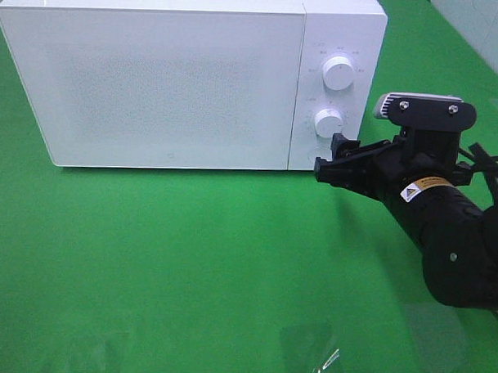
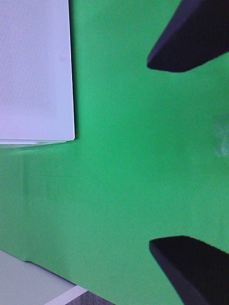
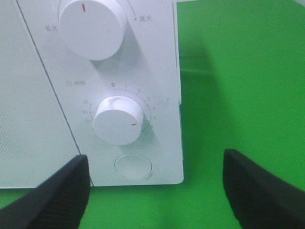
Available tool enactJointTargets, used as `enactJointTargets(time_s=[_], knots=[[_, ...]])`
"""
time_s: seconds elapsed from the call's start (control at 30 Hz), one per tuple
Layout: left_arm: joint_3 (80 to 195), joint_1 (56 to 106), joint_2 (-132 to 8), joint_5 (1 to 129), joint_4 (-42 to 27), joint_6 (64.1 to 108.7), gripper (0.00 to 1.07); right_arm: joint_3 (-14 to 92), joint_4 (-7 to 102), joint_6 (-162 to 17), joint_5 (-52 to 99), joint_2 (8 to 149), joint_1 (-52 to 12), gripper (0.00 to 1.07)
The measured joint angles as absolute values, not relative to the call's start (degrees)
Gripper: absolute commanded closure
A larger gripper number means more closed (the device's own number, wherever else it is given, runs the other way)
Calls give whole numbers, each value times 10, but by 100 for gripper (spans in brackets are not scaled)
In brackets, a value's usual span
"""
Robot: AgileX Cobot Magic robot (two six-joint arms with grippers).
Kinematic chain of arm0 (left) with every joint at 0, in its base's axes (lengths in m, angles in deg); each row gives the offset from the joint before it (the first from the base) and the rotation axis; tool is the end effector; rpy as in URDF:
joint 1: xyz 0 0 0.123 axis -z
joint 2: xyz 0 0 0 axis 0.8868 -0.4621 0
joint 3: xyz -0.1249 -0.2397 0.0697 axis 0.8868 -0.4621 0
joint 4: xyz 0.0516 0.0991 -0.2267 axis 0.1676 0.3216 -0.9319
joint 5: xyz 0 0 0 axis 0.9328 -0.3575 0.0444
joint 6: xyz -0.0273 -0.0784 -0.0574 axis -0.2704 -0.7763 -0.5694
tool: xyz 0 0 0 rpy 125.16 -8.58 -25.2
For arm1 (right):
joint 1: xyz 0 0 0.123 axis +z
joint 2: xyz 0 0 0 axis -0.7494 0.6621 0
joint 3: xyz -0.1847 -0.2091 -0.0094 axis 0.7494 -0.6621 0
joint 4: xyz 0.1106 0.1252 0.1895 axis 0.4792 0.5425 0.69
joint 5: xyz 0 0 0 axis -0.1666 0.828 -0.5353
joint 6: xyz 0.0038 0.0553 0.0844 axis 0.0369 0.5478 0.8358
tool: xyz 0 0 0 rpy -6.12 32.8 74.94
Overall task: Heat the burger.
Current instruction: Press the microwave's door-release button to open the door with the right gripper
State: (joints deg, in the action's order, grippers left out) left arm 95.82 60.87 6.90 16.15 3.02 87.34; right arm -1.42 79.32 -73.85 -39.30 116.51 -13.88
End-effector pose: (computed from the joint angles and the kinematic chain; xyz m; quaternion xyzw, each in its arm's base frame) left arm 0.0104 -0.0058 0.2741 0.0242 0.8483 -0.0059 0.5290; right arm 0.2678 0.1262 0.1225 -0.0218 0.7669 0.0430 0.6399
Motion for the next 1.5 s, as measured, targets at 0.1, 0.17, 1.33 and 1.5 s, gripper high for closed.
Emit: enactJointTargets(time_s=[0.1, 0.17, 1.33, 1.5], knots=[[958, 609, 69, 162, 30, 873, 21, -11, 793, -721, -392, 1169, -139, 35], [958, 609, 69, 162, 30, 873, 21, -11, 794, -626, -392, 1169, -139, 46], [958, 609, 69, 162, 30, 873, 21, 28, 731, 100, -254, 1188, -142, 107], [958, 609, 69, 162, 30, 873, 21, 52, 735, 100, -239, 1219, -153, 107]])
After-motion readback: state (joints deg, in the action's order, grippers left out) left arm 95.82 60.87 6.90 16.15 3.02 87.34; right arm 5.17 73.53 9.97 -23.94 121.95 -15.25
